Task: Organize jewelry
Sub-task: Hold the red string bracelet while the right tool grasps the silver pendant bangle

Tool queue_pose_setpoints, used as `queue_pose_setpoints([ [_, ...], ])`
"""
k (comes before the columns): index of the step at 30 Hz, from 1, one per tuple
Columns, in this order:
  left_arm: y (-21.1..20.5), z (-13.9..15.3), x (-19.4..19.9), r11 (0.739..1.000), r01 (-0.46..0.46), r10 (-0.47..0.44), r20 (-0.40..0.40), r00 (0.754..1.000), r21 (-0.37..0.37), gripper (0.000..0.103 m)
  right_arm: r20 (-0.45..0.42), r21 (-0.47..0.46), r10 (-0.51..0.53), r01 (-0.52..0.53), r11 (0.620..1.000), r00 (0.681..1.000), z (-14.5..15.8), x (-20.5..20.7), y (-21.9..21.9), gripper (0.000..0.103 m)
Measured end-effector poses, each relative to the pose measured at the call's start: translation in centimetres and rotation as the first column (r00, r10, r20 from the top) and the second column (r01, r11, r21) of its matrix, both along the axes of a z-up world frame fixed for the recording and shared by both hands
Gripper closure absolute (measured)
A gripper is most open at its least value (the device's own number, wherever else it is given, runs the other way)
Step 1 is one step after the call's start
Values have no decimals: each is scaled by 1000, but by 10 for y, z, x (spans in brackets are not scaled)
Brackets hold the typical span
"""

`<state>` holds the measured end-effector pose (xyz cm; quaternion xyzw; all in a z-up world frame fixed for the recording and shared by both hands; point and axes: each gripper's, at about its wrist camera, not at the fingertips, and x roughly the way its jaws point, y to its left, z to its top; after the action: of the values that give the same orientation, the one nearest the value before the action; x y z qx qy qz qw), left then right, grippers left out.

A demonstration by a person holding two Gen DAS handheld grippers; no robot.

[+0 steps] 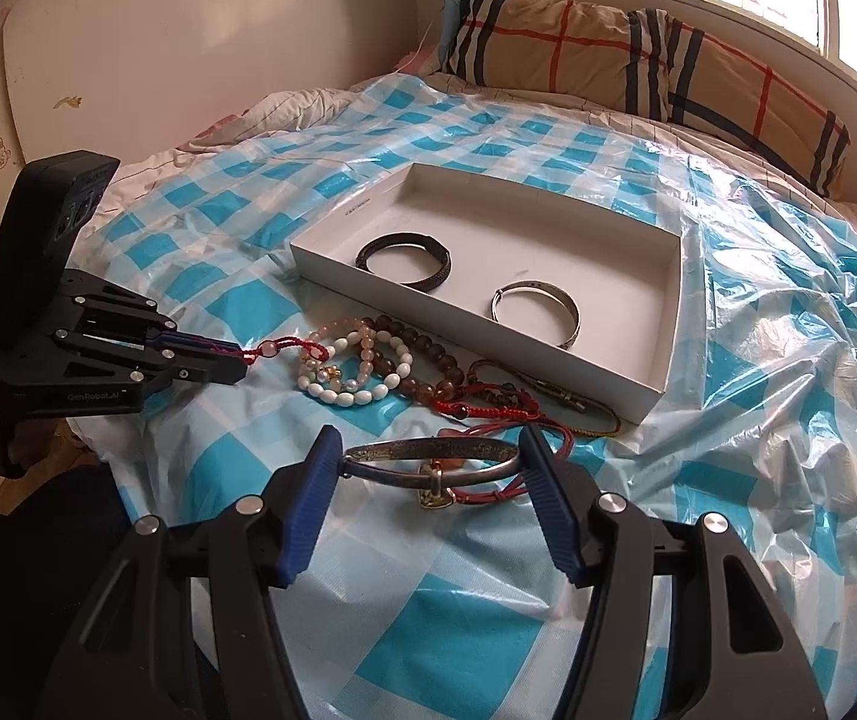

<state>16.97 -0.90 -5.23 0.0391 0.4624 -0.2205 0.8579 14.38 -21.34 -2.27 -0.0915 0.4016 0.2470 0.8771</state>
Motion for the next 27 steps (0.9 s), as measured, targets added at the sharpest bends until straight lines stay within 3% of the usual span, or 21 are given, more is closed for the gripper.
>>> queue_pose_setpoints([
  [12, -2, 28, -12, 1000, 16, -16, 52, 999, -10, 98, 36, 72, -30, 28, 997, 999, 17, -18, -5, 44],
  [21, -17, 53, -23, 995, -7, -7, 145, 989, 96, 98, 49, 109, -45, 39, 993, 998, 26, -22, -8, 44],
  [27, -23, 65, -28, 992, -13, -10, 182, 983, 124, 98, 59, 124, -54, 47, 991, 997, 33, -23, -10, 44],
])
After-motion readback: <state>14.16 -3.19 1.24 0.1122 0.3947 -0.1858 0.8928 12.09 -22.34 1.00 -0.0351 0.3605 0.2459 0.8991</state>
